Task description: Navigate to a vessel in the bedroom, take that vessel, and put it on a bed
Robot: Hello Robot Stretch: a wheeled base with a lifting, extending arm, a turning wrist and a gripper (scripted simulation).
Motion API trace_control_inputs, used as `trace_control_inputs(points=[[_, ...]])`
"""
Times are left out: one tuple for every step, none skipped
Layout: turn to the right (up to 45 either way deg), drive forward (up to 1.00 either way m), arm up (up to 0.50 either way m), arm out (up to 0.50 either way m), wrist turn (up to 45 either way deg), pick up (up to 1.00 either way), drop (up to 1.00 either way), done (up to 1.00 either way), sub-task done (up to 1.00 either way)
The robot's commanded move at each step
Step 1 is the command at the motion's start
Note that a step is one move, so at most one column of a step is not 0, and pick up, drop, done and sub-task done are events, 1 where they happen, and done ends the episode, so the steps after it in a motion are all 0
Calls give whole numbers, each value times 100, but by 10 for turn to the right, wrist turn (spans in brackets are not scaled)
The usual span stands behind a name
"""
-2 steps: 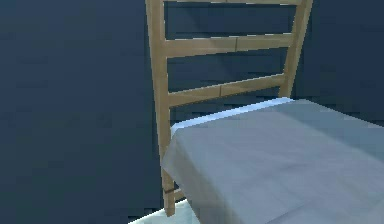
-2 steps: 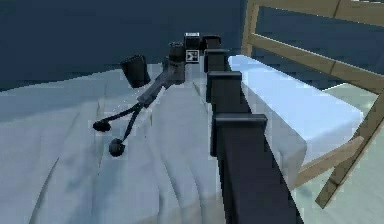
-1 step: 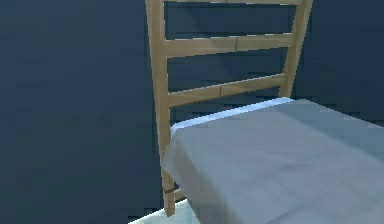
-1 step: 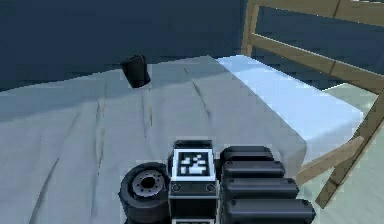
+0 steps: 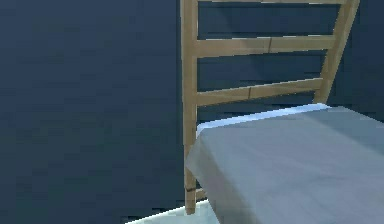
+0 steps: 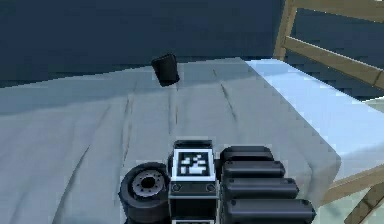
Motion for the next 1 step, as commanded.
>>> trace_control_inputs(points=[[0, 0, 0, 38, 0, 0, 0, 0, 0]])
